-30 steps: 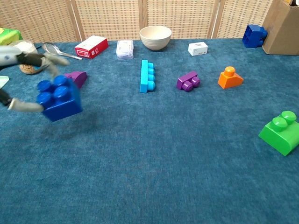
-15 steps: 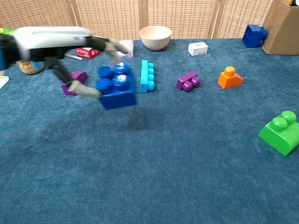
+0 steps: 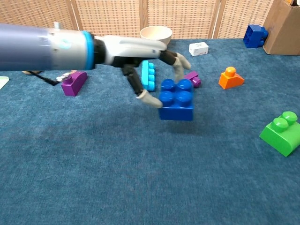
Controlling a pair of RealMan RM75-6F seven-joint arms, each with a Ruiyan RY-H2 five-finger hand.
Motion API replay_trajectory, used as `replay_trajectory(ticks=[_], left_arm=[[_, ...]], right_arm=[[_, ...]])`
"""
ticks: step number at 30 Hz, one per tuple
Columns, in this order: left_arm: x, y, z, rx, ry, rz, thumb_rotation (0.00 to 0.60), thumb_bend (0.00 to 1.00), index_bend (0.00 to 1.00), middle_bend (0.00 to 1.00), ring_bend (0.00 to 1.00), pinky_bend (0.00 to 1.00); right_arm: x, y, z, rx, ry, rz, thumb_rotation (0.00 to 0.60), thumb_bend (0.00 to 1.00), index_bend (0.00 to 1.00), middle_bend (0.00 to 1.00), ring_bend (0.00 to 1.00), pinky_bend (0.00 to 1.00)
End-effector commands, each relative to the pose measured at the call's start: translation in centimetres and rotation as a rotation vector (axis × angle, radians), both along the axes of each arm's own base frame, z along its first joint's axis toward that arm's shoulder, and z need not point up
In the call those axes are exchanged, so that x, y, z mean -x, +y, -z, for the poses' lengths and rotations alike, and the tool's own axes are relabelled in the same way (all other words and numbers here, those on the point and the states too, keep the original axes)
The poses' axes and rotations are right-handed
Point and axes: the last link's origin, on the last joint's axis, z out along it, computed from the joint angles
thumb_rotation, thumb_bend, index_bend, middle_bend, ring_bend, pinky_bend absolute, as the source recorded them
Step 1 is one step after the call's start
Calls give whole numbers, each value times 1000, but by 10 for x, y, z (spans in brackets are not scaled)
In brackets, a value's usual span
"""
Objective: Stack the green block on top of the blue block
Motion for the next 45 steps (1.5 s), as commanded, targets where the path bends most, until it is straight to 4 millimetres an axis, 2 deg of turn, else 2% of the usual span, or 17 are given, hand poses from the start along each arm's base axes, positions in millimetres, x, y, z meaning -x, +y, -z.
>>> replay_trajectory(ticks=[1, 14, 19, 21, 26, 29, 35, 39, 45], left_arm=[[-15, 4, 15, 16, 4, 5, 485, 343, 394, 96, 0, 0], [-40, 12, 63, 13, 96, 48, 482, 342, 392, 91, 0, 0], [-49, 17, 74, 3, 110, 48, 486, 341, 380, 77, 0, 0], [-52, 19, 77, -1, 116, 45, 489, 342, 334, 60, 0, 0], [-57, 24, 77, -4, 107, 19, 495, 340, 125, 1, 0, 0], [-57, 27, 69, -19, 81, 9, 494, 341, 18, 0, 0, 0], [-54, 33, 54, -42, 27, -21, 493, 340, 0, 0, 0, 0], [-43, 38, 23, -79, -30, -37, 487, 339, 0, 0, 0, 0], [-5, 34, -37, -161, -80, -57, 492, 338, 70, 2, 0, 0]], right_arm=[[-1, 0, 0, 1, 0, -5, 565, 283, 190, 186, 27, 0], [0, 4, -4, 22, -8, -4, 568, 283, 189, 186, 27, 0], [1, 7, -7, 31, -6, 1, 570, 282, 188, 186, 26, 0], [2, 8, -7, 33, -6, 1, 568, 281, 188, 186, 26, 0], [2, 10, -9, 37, -7, 2, 565, 283, 188, 186, 26, 0], [1, 9, -9, 36, -7, 0, 565, 282, 187, 186, 25, 0], [1, 9, -9, 31, -9, 0, 567, 283, 186, 186, 26, 0], [2, 7, -9, 18, -17, 7, 567, 282, 186, 186, 25, 0], [6, -4, -3, -41, -14, 10, 568, 281, 186, 186, 25, 0]])
